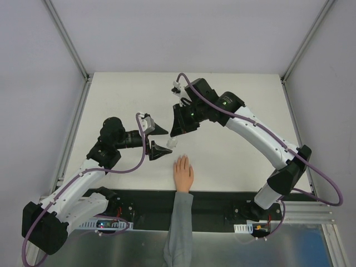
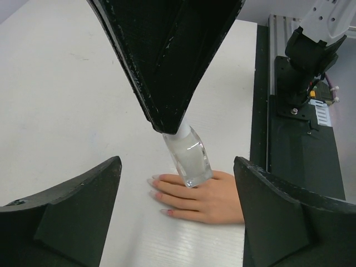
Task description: Paint the nails
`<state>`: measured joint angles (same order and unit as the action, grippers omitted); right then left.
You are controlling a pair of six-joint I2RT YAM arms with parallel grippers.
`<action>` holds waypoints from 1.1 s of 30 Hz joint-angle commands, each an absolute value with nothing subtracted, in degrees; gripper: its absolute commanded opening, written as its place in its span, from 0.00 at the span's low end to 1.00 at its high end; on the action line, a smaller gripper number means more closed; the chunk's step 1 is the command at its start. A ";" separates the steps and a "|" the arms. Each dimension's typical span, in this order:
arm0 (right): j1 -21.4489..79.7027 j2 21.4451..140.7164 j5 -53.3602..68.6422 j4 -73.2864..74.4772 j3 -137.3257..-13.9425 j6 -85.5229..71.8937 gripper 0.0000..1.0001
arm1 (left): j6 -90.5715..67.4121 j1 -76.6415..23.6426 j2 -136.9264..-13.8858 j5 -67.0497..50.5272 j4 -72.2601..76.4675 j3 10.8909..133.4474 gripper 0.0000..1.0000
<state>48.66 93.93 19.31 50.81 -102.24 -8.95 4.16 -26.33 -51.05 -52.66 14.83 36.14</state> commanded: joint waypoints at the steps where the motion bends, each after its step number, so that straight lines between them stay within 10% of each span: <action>1: 49.13 91.23 17.58 48.96 -102.48 -12.29 0.01 | 3.69 -26.89 -51.06 -54.05 18.28 37.88 0.76; 17: 50.10 90.88 14.94 43.60 -101.43 -17.67 0.01 | 3.52 -26.98 -52.03 -50.80 17.84 38.76 0.49; 24: 50.19 91.14 15.73 43.51 -101.78 -17.58 0.01 | 2.91 -26.98 -52.21 -48.78 16.88 40.08 0.04; 27: 50.27 90.09 14.16 43.51 -100.90 -16.18 0.29 | 1.15 -26.98 -51.42 -46.59 17.05 40.17 0.00; 33: 50.27 87.45 11.25 37.19 -96.86 -18.28 0.46 | -3.24 -26.98 -49.40 -41.40 19.07 38.94 0.00</action>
